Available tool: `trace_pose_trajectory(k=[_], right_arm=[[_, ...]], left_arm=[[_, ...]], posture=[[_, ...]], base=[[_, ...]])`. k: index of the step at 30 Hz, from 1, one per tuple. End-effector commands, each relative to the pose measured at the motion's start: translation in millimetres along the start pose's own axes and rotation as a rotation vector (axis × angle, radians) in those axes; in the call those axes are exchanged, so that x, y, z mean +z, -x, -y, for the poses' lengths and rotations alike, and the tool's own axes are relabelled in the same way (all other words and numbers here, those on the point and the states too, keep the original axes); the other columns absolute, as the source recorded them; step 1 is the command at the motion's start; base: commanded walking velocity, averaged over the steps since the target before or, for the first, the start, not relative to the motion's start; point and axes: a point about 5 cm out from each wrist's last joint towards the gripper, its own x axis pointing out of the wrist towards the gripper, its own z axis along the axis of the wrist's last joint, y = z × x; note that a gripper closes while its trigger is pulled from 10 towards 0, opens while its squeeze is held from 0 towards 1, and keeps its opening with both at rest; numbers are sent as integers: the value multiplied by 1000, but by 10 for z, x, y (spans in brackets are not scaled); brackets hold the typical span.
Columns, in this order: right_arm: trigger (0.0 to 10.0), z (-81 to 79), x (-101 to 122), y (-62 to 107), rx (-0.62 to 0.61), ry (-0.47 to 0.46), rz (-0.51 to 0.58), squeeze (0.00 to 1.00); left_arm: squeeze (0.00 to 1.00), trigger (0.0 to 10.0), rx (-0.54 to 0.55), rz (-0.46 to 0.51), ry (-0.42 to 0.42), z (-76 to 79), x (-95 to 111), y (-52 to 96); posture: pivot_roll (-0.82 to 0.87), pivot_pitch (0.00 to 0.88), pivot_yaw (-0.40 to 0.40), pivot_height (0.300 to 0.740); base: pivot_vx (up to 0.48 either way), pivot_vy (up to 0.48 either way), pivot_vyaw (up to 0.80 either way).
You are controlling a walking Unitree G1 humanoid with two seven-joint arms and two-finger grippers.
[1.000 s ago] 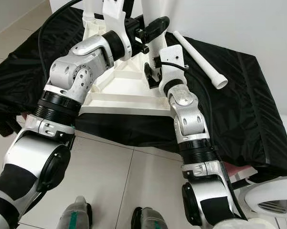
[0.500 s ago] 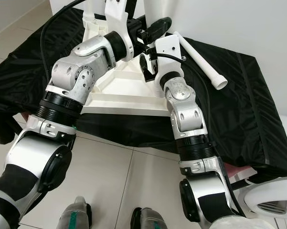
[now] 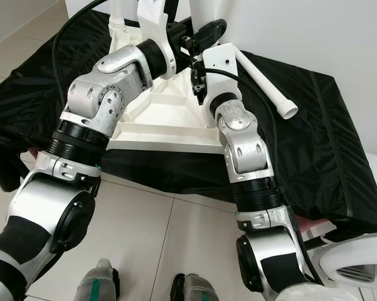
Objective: Building children table
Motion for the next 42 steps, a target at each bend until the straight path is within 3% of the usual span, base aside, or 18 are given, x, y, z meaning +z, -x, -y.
trace_pose_trajectory(k=[1,3,4,5,6,16,17,18,19,22,26,31,36,42], right_arm=[[0,134,-38,8,-62,8,-40,0],[0,141,-43,9,-71,9,-45,0],[10000,150,-48,7,-80,20,-47,0],[10000,150,-48,7,-80,20,-47,0],[10000,167,-63,5,-91,27,-53,0],[10000,264,-108,14,-160,22,-51,0],[10000,297,-125,22,-179,9,-53,0],[10000,297,-125,22,-179,9,-53,0],[10000,344,-145,35,-206,-4,-55,0],[10000,344,-145,35,-206,-4,-55,0],[10000,609,-214,136,-324,-58,-44,0],[10000,656,-231,159,-338,-60,-44,0],[10000,842,-298,301,-366,-103,-19,0],[10000,865,-286,347,-327,-145,16,0]], left_arm=[[0,10000,-30,19,-40,82,58,-39],[0,10000,-38,24,-42,95,72,-39],[0,10000,-43,27,-41,100,79,-40],[0,10000,-43,27,-41,100,79,-40],[1000,10000,-61,34,-19,122,88,-37],[1000,10000,-110,43,26,190,106,-25],[365,10000,-102,48,43,183,110,-25],[365,10000,-102,48,43,183,110,-25],[0,10000,-85,53,72,168,110,-21],[0,10000,-85,53,72,168,110,-21],[0,10000,77,52,115,-5,15,37],[0,10000,111,47,121,-35,-19,61],[0,10000,205,-20,115,-77,-267,231],[0,10000,233,-146,130,38,-610,317]], posture=[[101,10,-133,740],[100,15,-131,740],[99,19,-128,740],[99,19,-128,740],[99,20,-128,740],[94,27,-117,740],[92,31,-113,740],[92,31,-113,740],[89,34,-111,740],[89,34,-111,740],[81,46,-100,740],[79,47,-99,740],[73,53,-96,740],[72,52,-94,740]], base=[[0,0,0],[0,0,0],[0,0,0],[0,0,0],[0,0,0],[0,0,0],[0,0,0],[0,0,0],[0,0,0],[0,0,0],[0,0,0],[0,0,0],[0,0,0],[0,0,0]])
